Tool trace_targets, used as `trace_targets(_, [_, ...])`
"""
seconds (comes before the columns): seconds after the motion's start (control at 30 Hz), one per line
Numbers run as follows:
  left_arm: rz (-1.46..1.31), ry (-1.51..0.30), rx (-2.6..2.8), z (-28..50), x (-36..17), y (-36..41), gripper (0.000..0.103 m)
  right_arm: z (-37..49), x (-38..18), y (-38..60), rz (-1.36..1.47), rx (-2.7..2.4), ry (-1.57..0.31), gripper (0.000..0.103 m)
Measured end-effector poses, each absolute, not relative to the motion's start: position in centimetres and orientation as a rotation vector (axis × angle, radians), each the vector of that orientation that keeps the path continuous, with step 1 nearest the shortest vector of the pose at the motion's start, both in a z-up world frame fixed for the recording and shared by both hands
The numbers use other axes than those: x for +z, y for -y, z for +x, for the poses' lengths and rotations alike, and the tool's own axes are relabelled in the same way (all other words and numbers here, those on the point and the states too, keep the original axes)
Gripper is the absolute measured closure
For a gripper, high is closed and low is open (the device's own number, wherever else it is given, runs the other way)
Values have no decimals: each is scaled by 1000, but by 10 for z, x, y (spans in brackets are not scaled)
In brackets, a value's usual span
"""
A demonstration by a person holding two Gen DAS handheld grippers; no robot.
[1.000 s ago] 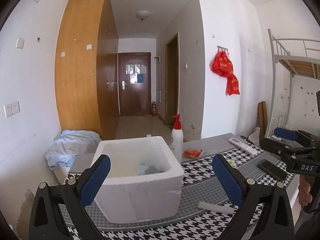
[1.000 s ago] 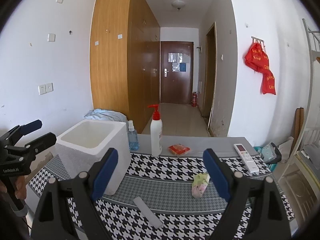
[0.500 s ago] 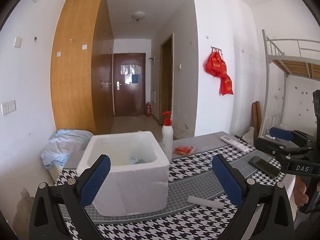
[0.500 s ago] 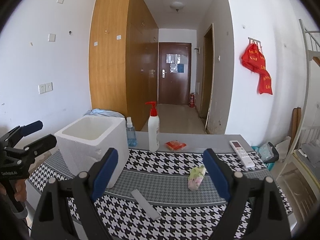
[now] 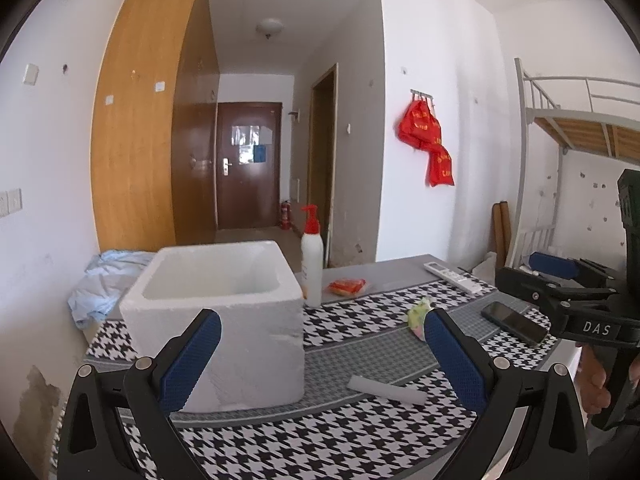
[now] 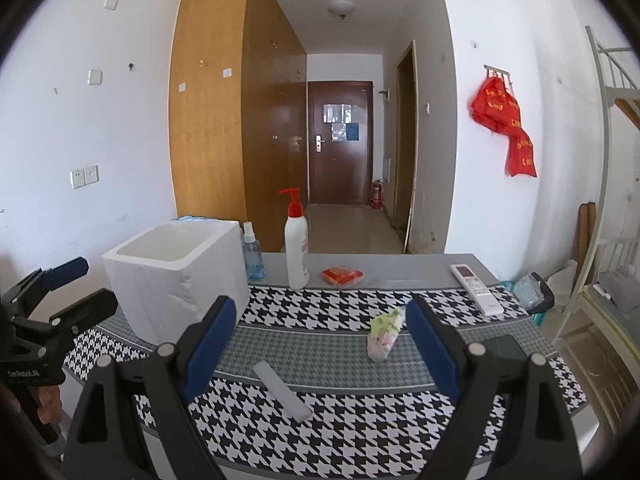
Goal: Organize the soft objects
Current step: 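Move the right tool down toward the floral tissue pack on the table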
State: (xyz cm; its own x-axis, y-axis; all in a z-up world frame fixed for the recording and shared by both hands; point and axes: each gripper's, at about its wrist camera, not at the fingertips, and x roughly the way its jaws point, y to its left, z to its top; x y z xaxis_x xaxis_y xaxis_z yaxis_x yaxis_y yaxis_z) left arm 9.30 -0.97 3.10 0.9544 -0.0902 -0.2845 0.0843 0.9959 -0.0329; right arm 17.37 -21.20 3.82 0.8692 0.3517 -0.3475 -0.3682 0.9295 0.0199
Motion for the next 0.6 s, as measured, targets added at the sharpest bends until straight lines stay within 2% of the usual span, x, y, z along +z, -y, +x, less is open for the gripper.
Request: trace_targets(0.6, [-17, -371, -138, 107, 0, 40, 1, 183, 15, 230, -43, 340, -398, 13])
